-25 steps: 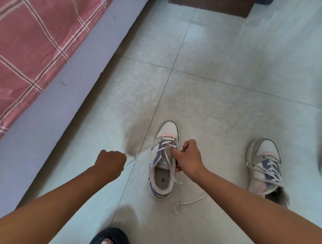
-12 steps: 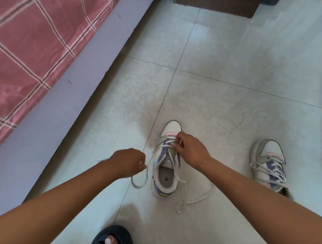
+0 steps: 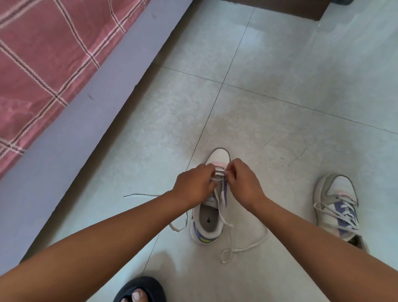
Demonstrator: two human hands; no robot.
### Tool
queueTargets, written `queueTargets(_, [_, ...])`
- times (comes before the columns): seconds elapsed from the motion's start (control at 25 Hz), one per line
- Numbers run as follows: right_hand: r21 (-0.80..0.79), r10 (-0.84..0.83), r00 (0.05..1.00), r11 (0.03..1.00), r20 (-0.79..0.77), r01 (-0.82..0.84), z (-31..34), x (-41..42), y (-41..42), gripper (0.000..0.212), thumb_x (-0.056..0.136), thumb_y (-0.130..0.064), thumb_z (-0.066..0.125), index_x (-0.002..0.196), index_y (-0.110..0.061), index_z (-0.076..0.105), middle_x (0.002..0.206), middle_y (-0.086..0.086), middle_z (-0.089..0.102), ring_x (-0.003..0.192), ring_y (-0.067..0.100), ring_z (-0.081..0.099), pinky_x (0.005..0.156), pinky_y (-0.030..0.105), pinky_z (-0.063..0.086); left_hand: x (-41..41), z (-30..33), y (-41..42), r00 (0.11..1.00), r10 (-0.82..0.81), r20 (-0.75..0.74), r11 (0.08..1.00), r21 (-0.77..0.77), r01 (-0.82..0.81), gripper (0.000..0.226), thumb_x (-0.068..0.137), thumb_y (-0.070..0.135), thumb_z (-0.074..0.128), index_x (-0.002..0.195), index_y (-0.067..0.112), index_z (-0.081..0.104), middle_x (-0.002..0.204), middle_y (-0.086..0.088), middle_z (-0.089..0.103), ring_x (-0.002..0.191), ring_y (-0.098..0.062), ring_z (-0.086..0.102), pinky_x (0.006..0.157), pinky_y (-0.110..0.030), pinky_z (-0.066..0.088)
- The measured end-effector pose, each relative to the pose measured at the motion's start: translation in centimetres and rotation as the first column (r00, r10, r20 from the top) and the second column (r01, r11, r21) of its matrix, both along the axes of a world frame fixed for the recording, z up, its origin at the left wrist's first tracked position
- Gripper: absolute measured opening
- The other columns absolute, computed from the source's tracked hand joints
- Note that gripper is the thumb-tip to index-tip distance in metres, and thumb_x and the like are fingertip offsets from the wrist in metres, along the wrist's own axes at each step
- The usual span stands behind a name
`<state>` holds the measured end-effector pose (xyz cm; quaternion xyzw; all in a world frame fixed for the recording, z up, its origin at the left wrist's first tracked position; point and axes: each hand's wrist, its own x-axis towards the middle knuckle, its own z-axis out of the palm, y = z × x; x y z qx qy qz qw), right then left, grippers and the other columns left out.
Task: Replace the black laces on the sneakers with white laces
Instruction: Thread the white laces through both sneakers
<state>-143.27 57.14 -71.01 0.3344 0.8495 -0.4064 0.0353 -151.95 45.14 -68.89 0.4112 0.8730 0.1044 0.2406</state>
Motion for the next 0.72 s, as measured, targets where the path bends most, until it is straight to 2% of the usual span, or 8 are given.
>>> queueTargets(0.08, [0.285, 0.273, 0.961, 0.918, 0.054, -0.277, 0.2, -0.1, 0.0, 0.017, 0.097, -0.024, 0.047, 0.100, -0.010, 0.056, 0.099, 0.005, 0.054, 0.085, 0.021, 0.054, 0.065, 0.031, 0.040, 0.1, 0.0, 0.4, 1.000, 0.012, -0.010, 1.000, -0.012, -0.012, 0.023, 0.096, 0.030, 0.041, 0.113, 0.017, 0.050, 0.111, -0.003, 0.056, 0.096, -0.024, 0.057, 0.073, -0.034, 0.043])
queueTargets(0.16, [0.391, 0.377, 0.910, 0.822, 0.170, -0.414, 0.7, -0.4, -0.2, 0.022, 0.098, -0.024, 0.044, 0.108, -0.008, 0.056, 0.109, 0.006, 0.054, 0.095, 0.024, 0.055, 0.064, 0.031, 0.038, 0.3, -0.1, 0.8, 1.000, 0.021, -0.013, 0.999, -0.034, -0.022, 0.025, 0.097, 0.027, 0.038, 0.115, 0.016, 0.051, 0.111, -0.006, 0.055, 0.097, -0.026, 0.057, 0.070, -0.032, 0.040])
queueTargets(0.32, [0.425, 0.432, 0.823, 0.709, 0.369, -0.562, 1.8, -1.6, -0.5, 0.024, 0.093, -0.004, 0.046, 0.116, -0.006, 0.051, 0.115, 0.012, 0.053, 0.101, 0.028, 0.057, 0.067, 0.032, 0.038, 1.1, 0.0, 0.7, 0.997, 0.070, -0.011, 0.997, -0.018, -0.071, 0.025, 0.096, 0.022, 0.038, 0.116, 0.015, 0.053, 0.110, -0.006, 0.055, 0.095, -0.026, 0.058, 0.069, -0.033, 0.043])
queueTargets(0.48, [0.334, 0.445, 0.736, 0.686, 0.510, -0.646, 2.9, -3.5, -1.2, 0.030, 0.091, 0.001, 0.044, 0.119, -0.001, 0.053, 0.119, 0.016, 0.053, 0.107, 0.032, 0.058, 0.076, 0.033, 0.043, 1.7, -0.1, 0.3, 0.954, 0.272, 0.122, 0.956, 0.074, -0.282, 0.020, 0.093, 0.022, 0.045, 0.109, 0.011, 0.045, 0.102, -0.005, 0.057, 0.084, -0.023, 0.056, 0.064, -0.032, 0.041])
queueTargets(0.56, [0.230, 0.414, 0.761, 0.784, 0.500, -0.577, 3.1, -3.7, -0.9, 0.029, 0.091, -0.001, 0.046, 0.119, -0.001, 0.054, 0.119, 0.020, 0.051, 0.107, 0.033, 0.056, 0.080, 0.033, 0.044, 1.8, -0.1, 0.5, 0.936, 0.319, 0.152, 0.940, 0.074, -0.332, 0.020, 0.092, 0.022, 0.047, 0.107, 0.011, 0.042, 0.096, -0.006, 0.057, 0.076, -0.022, 0.053, 0.060, -0.030, 0.037])
queueTargets(0.64, [-0.018, 0.249, 0.886, 0.965, 0.391, -0.263, 2.5, -3.5, 0.2, 0.017, 0.092, -0.004, 0.048, 0.104, -0.004, 0.060, 0.104, 0.020, 0.056, 0.093, 0.031, 0.058, 0.075, 0.031, 0.045, 1.8, -0.2, 0.6, 0.928, 0.335, 0.161, 0.935, 0.070, -0.349, 0.020, 0.090, 0.022, 0.048, 0.105, 0.011, 0.040, 0.092, -0.006, 0.055, 0.073, -0.023, 0.051, 0.058, -0.030, 0.035])
queueTargets(0.68, [-0.216, 0.094, 0.941, 0.976, 0.325, -0.022, 2.4, -3.2, 0.6, 0.012, 0.093, -0.005, 0.047, 0.090, -0.005, 0.059, 0.091, 0.017, 0.056, 0.080, 0.027, 0.057, 0.071, 0.031, 0.048, 1.8, -0.2, 0.6, 0.929, 0.333, 0.160, 0.935, 0.071, -0.347, 0.020, 0.090, 0.021, 0.048, 0.105, 0.011, 0.040, 0.091, -0.005, 0.054, 0.072, -0.023, 0.050, 0.057, -0.030, 0.035])
queueTargets(0.72, [-0.407, -0.069, 0.951, 0.892, 0.302, 0.194, 2.3, -2.8, 0.8, 0.018, 0.095, -0.006, 0.047, 0.080, -0.006, 0.057, 0.079, 0.013, 0.055, 0.068, 0.022, 0.055, 0.064, 0.029, 0.048, 1.8, -0.3, 0.6, 0.934, 0.324, 0.152, 0.939, 0.071, -0.338, 0.019, 0.090, 0.021, 0.047, 0.105, 0.012, 0.040, 0.090, -0.005, 0.053, 0.072, -0.023, 0.050, 0.057, -0.030, 0.034])
